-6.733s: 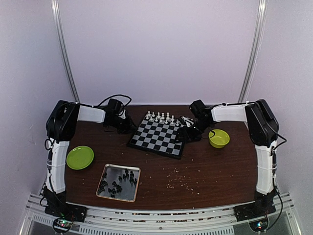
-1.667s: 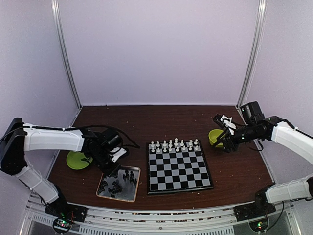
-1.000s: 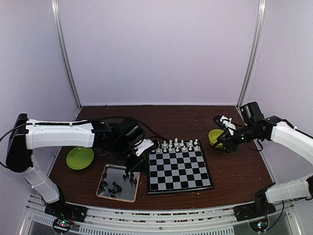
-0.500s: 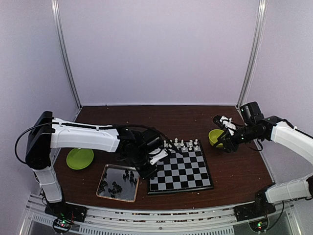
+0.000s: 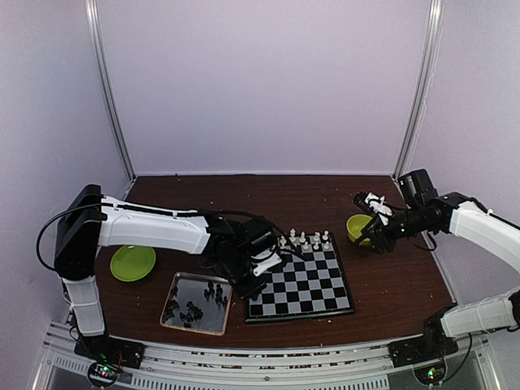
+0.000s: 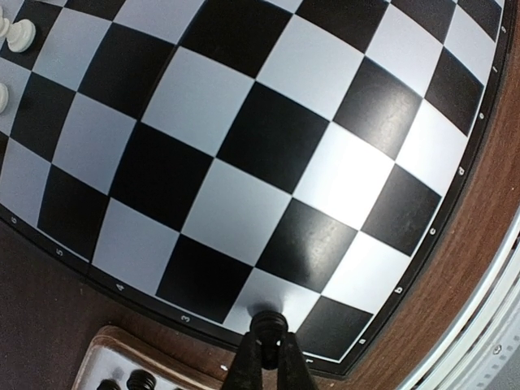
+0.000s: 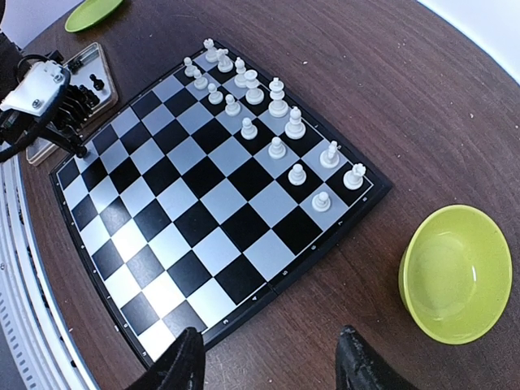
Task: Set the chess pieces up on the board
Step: Place the pawn at h7, then pick up the pawn from the storage box.
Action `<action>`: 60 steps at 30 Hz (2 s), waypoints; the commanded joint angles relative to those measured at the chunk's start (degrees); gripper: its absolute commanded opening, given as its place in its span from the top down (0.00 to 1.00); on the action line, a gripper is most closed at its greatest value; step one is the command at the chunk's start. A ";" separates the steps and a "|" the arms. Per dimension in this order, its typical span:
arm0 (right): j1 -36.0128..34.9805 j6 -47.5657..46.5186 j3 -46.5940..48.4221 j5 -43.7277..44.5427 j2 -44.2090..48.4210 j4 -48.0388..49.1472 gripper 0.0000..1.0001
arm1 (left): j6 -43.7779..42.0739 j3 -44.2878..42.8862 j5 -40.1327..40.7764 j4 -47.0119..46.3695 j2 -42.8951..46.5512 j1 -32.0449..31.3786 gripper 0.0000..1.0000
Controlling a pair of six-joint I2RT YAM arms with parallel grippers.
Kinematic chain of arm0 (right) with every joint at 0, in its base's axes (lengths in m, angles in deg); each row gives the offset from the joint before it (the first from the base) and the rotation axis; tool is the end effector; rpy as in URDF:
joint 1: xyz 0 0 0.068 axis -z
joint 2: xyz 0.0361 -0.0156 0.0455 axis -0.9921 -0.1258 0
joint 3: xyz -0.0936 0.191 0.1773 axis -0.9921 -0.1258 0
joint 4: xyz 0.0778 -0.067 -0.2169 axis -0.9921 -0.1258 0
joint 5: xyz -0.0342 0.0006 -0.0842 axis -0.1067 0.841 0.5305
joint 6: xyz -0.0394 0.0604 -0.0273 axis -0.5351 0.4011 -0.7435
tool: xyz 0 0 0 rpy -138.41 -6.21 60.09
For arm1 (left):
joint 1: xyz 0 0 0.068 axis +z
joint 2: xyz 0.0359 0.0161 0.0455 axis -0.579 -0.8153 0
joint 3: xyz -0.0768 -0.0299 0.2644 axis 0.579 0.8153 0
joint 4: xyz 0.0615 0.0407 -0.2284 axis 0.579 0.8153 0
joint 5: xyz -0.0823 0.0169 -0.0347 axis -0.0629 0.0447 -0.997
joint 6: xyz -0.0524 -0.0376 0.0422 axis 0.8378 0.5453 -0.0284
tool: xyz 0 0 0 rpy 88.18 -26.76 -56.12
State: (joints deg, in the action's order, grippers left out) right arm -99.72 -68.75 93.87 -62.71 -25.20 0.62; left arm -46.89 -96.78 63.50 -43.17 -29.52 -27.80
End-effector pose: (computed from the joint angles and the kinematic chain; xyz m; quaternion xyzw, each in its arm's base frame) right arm 0.2006 0.0994 0.2496 -0.4156 0.8107 0.2533 0.3254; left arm 0.1620 -0.3329 0.1682 0.4310 0.8906 -0.1184 0.0842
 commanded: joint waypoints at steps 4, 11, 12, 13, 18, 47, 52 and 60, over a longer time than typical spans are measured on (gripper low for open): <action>0.12 -0.62 0.66 0.93 -0.64 -0.88 0.45 | -0.80 -1.71 0.50 0.41 -1.28 -0.19 1.00; 0.18 -0.72 0.68 1.21 -0.80 -1.03 0.45 | -0.71 -2.24 0.75 0.41 -2.06 -0.45 0.96; 0.16 -0.70 0.69 1.14 -0.82 -1.07 0.45 | -0.59 -2.29 0.91 0.39 -2.06 -0.52 0.95; 0.12 -0.72 0.76 1.13 -0.87 -1.08 0.45 | -0.52 -2.36 0.91 0.39 -2.08 -0.54 0.93; 0.13 -0.73 0.73 1.08 -1.01 -1.17 0.45 | -0.10 -2.51 1.28 0.55 -1.44 -0.76 0.81; -0.46 -0.89 0.95 1.27 -2.58 -1.51 0.45 | 8.28 14.52 10.69 0.59 13.11 11.20 0.74; -0.52 -0.98 0.94 1.57 -2.57 -1.46 0.45 | 8.00 14.35 11.11 0.03 11.73 11.80 0.77; -0.49 -1.16 1.02 1.70 -2.85 -1.69 0.45 | 7.68 13.99 10.10 -2.26 9.87 12.11 0.80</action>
State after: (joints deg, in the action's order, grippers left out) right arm -99.92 -68.99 93.87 -62.01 -27.87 -0.45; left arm -39.06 -80.94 74.56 -42.80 -18.31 -16.17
